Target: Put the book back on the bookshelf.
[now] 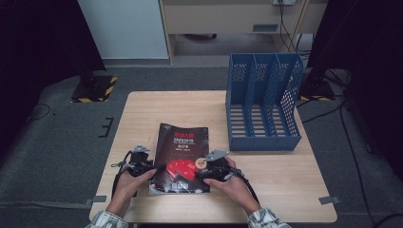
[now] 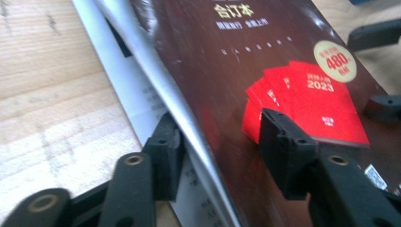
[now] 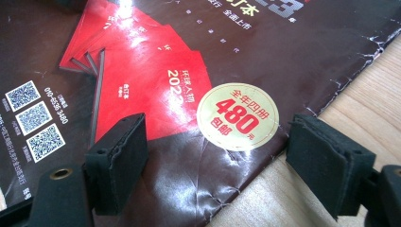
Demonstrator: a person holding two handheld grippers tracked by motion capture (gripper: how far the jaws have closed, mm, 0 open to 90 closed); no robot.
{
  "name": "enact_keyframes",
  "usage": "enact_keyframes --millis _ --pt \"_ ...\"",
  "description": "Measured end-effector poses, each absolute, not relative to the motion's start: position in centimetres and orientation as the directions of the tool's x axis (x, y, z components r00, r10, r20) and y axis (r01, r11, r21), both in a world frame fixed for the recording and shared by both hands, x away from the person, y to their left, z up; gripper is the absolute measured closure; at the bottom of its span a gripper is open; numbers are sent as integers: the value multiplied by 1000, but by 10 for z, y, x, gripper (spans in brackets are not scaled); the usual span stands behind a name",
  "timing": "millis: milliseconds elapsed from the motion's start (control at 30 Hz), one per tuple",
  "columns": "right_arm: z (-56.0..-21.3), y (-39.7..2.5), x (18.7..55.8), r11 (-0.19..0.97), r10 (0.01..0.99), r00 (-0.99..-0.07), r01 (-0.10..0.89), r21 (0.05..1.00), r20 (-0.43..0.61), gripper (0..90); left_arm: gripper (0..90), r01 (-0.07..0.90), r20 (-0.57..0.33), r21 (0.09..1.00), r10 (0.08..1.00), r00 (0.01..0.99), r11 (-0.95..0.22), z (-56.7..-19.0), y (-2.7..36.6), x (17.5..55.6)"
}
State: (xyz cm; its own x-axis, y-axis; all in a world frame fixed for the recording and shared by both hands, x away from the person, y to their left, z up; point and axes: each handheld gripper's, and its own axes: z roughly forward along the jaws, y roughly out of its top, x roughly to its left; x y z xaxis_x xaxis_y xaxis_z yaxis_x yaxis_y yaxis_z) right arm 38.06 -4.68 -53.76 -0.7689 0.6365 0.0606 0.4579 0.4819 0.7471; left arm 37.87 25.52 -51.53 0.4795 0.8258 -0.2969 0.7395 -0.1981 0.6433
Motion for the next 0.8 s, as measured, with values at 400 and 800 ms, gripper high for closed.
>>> enact_keyframes --millis 400,800 --pt "-538 -47 379 470 645 -761 465 750 67 203 713 741 -271 614 810 519 -270 -516 249 377" --pt "-537 -46 377 465 654 -753 479 745 76 193 511 733 -312 629 779 544 -259 -518 236 377"
